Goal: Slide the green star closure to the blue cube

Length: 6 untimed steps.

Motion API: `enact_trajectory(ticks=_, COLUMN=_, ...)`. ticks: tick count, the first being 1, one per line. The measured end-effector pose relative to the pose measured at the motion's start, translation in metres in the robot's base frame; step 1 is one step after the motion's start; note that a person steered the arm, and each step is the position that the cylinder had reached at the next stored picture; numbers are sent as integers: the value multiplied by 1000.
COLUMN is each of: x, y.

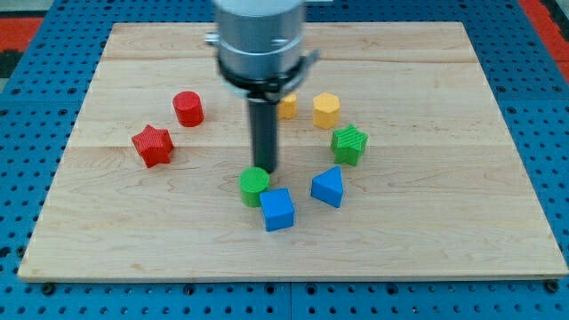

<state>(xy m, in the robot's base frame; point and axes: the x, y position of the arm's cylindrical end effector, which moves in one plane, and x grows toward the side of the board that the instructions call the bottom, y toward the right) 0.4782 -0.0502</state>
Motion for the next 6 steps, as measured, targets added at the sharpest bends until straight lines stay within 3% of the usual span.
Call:
enact_trajectory(ticks=1, x=0, y=-71)
enact_trajectory(ticks=2, x=42, y=-67)
enact_trajectory(ticks=4, x=9, y=96)
enact_trajectory(ticks=6, x=16, y=139)
